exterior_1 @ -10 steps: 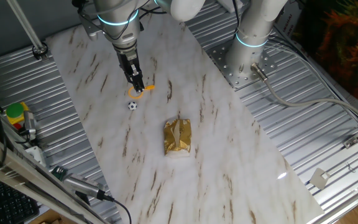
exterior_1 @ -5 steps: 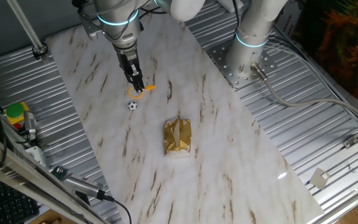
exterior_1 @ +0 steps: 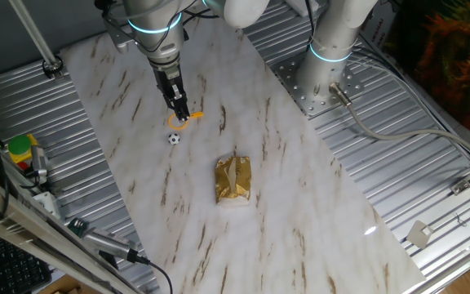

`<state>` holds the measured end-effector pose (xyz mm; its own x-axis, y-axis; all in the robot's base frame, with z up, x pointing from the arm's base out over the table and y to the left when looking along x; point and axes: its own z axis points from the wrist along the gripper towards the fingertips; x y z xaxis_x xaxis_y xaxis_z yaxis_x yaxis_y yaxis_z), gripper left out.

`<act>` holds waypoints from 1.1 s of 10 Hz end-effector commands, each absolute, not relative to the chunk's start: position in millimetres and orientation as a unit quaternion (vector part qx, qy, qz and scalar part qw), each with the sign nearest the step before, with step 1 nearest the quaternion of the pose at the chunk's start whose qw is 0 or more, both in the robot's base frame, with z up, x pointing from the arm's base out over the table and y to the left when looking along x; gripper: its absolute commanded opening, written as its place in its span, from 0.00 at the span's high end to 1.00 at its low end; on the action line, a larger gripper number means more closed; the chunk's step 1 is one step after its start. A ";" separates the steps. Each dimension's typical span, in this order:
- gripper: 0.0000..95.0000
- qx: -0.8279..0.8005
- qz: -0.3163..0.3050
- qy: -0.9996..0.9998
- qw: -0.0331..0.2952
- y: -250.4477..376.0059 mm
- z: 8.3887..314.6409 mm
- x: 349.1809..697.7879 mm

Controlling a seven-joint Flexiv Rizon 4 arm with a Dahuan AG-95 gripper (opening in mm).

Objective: Attach the bubble ring to the ball

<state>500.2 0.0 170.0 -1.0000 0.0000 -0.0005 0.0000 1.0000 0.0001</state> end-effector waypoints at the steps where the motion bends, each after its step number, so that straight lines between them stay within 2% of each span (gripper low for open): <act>1: 0.00 0.000 0.000 1.000 0.000 0.0 170.0 500.0; 2: 1.00 0.026 -0.017 0.999 0.025 0.4 171.1 499.6; 11: 1.00 0.032 -0.020 0.999 0.019 1.9 174.4 498.3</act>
<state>498.9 2.1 173.7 -0.9973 0.0629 -0.0378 0.0643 0.9972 -0.0386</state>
